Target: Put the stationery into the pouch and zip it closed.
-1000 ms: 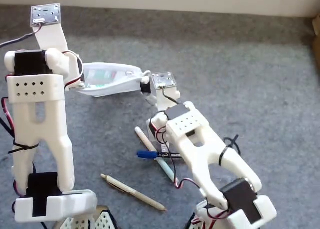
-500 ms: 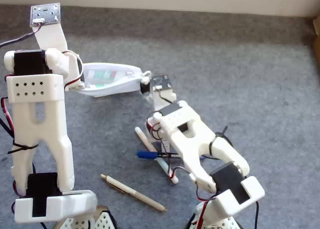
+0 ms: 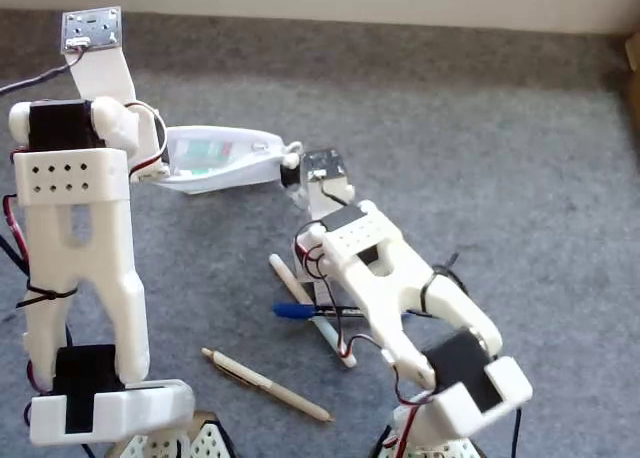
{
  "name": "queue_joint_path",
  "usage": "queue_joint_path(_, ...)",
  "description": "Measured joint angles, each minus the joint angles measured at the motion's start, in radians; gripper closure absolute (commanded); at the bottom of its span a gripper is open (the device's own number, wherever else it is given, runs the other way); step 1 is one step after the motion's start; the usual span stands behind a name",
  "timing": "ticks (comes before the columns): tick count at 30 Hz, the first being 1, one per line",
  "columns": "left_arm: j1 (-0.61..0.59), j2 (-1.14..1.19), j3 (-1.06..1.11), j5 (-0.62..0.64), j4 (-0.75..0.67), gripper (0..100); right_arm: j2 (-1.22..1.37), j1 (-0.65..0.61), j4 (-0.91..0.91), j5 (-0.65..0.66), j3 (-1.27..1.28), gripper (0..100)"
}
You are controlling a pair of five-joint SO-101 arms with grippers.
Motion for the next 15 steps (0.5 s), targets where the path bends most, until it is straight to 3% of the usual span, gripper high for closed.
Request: queue_joint_path(15, 0.000, 0.000, 0.000, 0.000, 0.000, 99, -0.560, -0.002, 0.000, 0.000, 0.242, 99.4)
